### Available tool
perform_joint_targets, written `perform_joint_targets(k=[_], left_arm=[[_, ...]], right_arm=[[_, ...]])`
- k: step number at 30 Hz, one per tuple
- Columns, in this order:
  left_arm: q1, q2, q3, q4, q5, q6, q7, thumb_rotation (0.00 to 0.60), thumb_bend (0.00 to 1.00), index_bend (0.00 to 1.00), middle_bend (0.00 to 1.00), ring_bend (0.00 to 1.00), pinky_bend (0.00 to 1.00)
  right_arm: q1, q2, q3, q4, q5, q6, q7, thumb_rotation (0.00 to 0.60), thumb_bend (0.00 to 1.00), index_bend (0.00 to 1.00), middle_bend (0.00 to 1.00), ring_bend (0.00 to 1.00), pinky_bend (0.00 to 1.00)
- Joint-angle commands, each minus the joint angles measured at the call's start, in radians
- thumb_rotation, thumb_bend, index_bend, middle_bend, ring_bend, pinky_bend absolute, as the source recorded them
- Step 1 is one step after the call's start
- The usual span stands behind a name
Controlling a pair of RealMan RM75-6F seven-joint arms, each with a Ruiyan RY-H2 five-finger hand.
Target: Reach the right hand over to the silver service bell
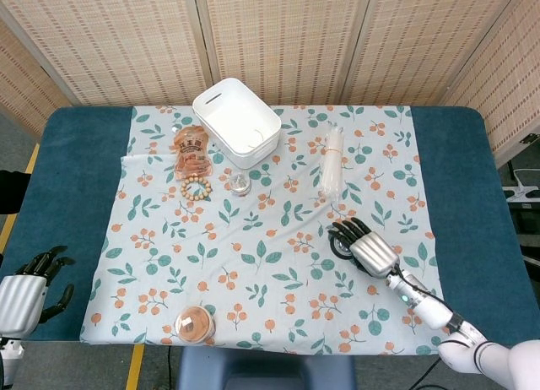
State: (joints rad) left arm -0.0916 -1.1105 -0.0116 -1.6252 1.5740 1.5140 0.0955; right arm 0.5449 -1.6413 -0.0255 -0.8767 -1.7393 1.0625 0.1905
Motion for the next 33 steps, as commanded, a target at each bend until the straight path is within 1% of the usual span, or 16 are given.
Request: perform_joint_targets(k=[1, 6, 12, 17, 21, 26, 30, 33], left_arm=[[0.000, 0.000, -0.001, 0.000, -0.001, 0.000, -0.002, 0.600, 0.41, 0.32, 0.19, 0.25, 0.47], [0.001, 0.002, -0.001, 0.000, 0.001, 0.003, -0.005, 0.600, 0.41, 0.32, 0.19, 0.25, 0.47], [0.004, 0.005, -0.004, 0.000, 0.000, 0.011, -0.012, 0.600, 0.41, 0.32, 0.19, 0.26, 0.47], [0.004, 0.006, -0.004, 0.000, -0.001, 0.009, -0.012, 0.600, 0.41, 0.32, 0.19, 0.26, 0.47], [0.003, 0.004, -0.003, 0.000, 0.002, 0.009, -0.008, 0.600, 0.41, 0.32, 0.19, 0.26, 0.47], [0.002, 0.002, -0.001, -0.001, 0.004, 0.005, -0.003, 0.600, 0.41, 0.32, 0.19, 0.26, 0.47], [0.001, 0.001, 0.000, -0.001, 0.003, 0.002, -0.003, 0.600, 0.41, 0.32, 0.19, 0.26, 0.47], [0.001, 0.001, 0.000, -0.001, 0.001, -0.001, -0.001, 0.600, 0.41, 0.32, 0.19, 0.26, 0.47]], right_arm=[[0.029, -0.057, -0.008, 0.072, 0.004, -0.012, 0.050, 0.600, 1.00, 0.00, 0.00, 0.00, 0.00], [0.035, -0.119, -0.025, 0.168, 0.017, -0.030, 0.091, 0.600, 1.00, 0.00, 0.00, 0.00, 0.00], [0.029, -0.163, -0.051, 0.260, 0.021, -0.034, 0.125, 0.600, 1.00, 0.00, 0.00, 0.00, 0.00], [0.025, -0.149, -0.055, 0.256, 0.017, 0.025, 0.139, 0.600, 1.00, 0.00, 0.00, 0.00, 0.00], [0.011, -0.091, -0.055, 0.190, 0.012, 0.099, 0.123, 0.600, 1.00, 0.00, 0.00, 0.00, 0.00], [-0.039, 0.047, -0.052, 0.014, 0.006, 0.239, 0.054, 0.600, 1.00, 0.00, 0.00, 0.00, 0.00], [-0.105, 0.178, -0.063, -0.149, 0.020, 0.307, -0.066, 0.600, 1.00, 0.00, 0.00, 0.00, 0.00], [-0.160, 0.246, -0.080, -0.222, 0.038, 0.338, -0.149, 0.600, 1.00, 0.00, 0.00, 0.00, 0.00]])
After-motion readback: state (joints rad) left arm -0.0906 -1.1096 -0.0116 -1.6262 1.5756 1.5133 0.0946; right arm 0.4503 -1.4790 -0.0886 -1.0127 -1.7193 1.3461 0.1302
